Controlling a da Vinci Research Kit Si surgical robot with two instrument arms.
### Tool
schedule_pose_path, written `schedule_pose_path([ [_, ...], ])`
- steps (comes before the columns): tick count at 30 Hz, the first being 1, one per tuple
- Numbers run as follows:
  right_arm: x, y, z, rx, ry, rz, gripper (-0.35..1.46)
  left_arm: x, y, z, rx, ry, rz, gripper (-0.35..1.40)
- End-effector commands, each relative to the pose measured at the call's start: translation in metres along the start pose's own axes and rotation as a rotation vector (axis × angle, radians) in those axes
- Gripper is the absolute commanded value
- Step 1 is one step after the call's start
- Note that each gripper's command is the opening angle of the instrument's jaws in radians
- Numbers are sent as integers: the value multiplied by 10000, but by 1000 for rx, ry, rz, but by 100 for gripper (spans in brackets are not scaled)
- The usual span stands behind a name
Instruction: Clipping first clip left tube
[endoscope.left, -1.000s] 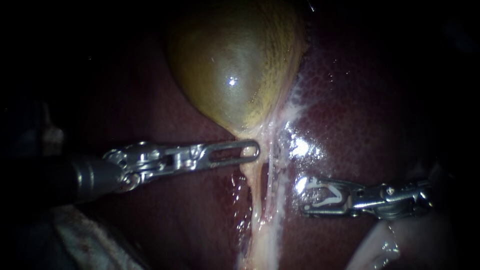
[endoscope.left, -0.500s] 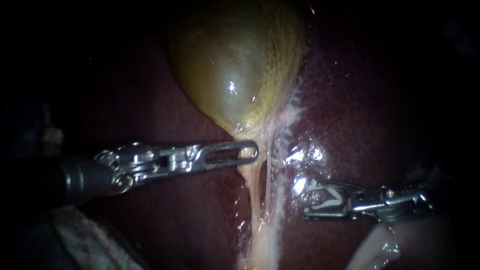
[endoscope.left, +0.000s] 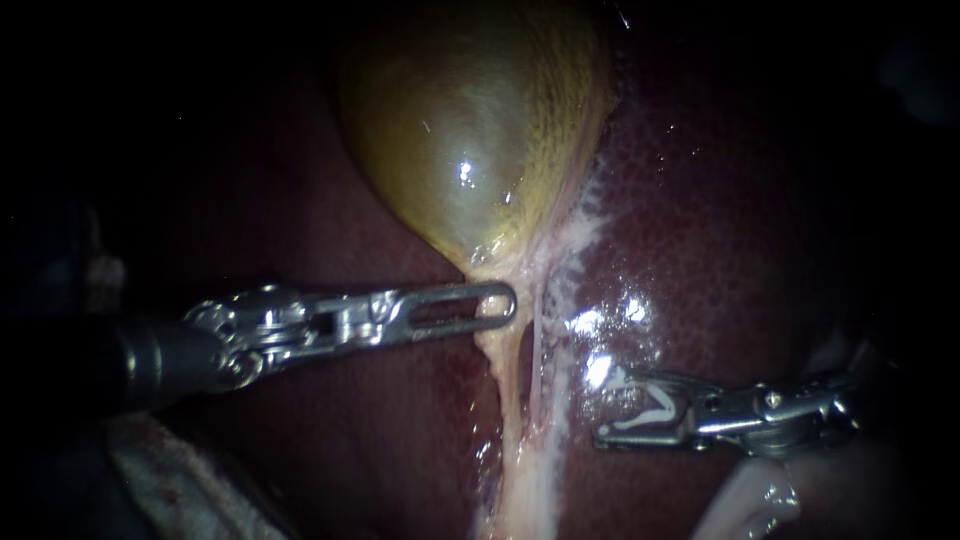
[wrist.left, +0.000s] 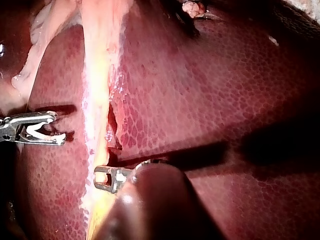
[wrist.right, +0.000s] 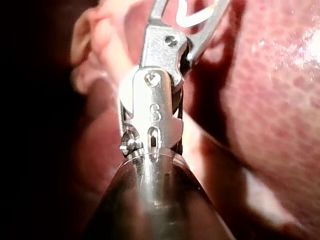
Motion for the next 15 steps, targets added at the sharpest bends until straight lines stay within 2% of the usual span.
schedule_pose_path([
  [1,1,-1,2,0,2,2,53,0,0,0,0,0,0,-35],
  [6,5,-8,12,6,9,7,53,0,0,0,0,0,0,-35],
  [15,10,-12,25,11,17,13,53,0,0,0,-2,-2,0,-35],
])
